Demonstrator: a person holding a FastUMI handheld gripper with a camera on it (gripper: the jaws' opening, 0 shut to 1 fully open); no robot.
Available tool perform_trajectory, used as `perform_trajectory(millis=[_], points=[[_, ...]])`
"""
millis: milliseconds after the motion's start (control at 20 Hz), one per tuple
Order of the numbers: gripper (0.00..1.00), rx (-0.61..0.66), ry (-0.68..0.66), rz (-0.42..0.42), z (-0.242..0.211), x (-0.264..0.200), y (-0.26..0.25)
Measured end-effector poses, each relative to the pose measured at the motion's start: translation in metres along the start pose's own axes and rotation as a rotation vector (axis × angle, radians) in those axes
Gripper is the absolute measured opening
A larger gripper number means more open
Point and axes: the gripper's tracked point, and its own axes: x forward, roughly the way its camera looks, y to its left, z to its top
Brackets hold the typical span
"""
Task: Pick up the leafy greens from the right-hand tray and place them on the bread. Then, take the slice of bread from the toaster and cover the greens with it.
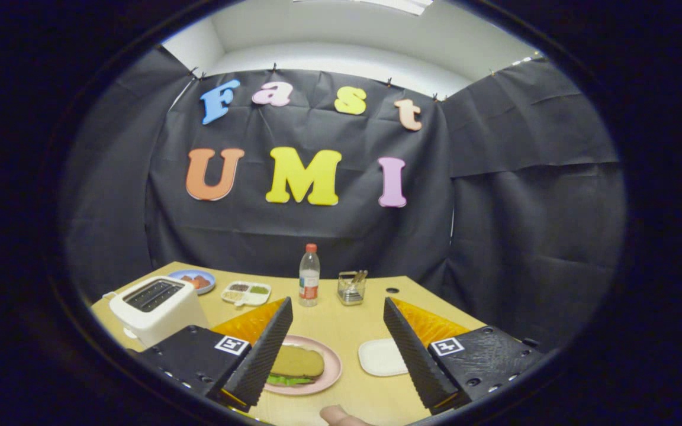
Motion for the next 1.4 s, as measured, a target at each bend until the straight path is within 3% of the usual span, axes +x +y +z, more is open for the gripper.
perform_trajectory(millis=[350, 800, 1400], points=[[0.95, 0.074, -0.055, 0.055, 0.046, -0.060, -0.009], [0.95, -0.026, -0.202, 0.060, 0.091, -0.109, -0.019], [0.95, -0.040, -0.171, 0.079, 0.076, -0.109, -0.020]])
